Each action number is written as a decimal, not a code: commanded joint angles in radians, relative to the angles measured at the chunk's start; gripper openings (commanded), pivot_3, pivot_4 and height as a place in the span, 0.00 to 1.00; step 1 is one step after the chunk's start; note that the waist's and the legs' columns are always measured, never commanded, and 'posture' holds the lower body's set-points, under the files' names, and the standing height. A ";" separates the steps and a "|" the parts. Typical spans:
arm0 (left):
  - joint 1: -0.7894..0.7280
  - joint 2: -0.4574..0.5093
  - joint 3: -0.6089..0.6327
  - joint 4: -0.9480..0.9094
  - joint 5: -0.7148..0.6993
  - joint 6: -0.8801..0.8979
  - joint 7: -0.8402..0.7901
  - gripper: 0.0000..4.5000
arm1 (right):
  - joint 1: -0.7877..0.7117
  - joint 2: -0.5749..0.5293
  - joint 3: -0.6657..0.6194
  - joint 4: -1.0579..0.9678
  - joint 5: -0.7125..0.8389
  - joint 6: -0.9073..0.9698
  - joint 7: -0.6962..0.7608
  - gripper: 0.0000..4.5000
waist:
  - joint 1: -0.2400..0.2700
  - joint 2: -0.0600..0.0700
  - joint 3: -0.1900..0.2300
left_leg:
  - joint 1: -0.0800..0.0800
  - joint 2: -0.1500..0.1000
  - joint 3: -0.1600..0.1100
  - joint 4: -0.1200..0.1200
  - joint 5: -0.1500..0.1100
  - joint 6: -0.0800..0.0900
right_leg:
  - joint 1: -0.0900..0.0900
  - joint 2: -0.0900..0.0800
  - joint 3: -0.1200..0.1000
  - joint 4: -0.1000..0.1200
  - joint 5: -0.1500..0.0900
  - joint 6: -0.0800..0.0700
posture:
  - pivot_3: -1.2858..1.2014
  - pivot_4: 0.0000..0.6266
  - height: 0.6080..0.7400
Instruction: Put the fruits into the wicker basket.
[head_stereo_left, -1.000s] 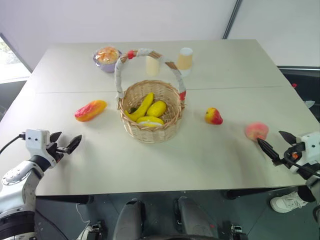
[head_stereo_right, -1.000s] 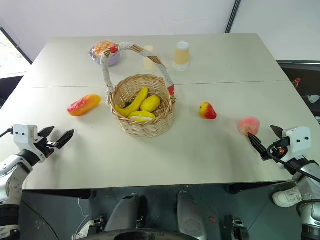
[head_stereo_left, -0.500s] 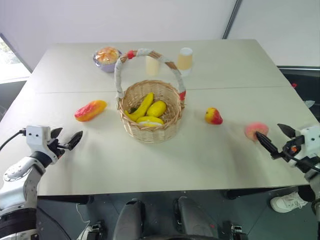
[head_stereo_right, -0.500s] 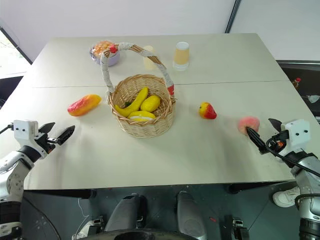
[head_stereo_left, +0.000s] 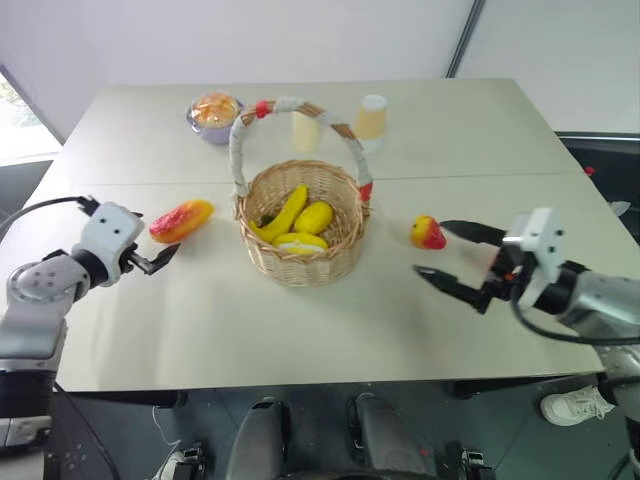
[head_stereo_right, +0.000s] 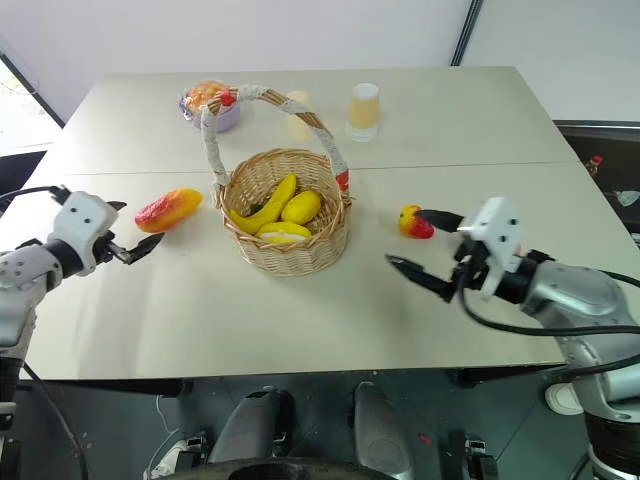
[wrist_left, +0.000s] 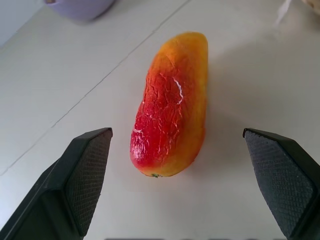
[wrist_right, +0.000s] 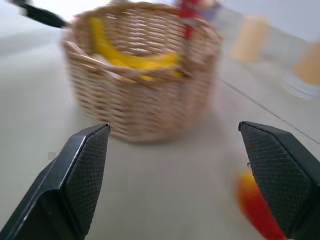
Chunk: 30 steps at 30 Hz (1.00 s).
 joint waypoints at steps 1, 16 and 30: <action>-0.077 0.008 -0.045 0.031 0.067 0.013 0.021 1.00 | -0.066 -0.013 0.047 -0.074 0.023 0.029 -0.004 0.96 | 0.000 0.000 0.000 | 0.000 0.000 0.000 0.000 0.000 0.000 | 0.000 0.000 0.000 0.000 0.000 0.000 | 0.52 0.24 1.00; -0.327 -0.066 -0.193 0.339 0.192 -0.009 0.003 0.94 | -0.202 0.034 0.208 -0.100 -0.032 0.016 -0.001 0.99 | -0.001 -0.001 0.000 | -0.001 -0.002 0.000 0.001 0.000 0.000 | -0.001 0.001 -0.001 0.001 0.000 0.000 | 0.52 0.24 1.00; -0.203 -0.043 0.124 0.071 -0.142 0.126 -0.151 0.40 | -0.201 0.030 0.182 -0.070 -0.078 -0.014 0.008 1.00 | -0.007 -0.002 0.000 | -0.001 0.001 0.000 0.001 0.000 0.000 | -0.002 0.000 -0.001 0.002 0.000 0.000 | 0.52 0.24 1.00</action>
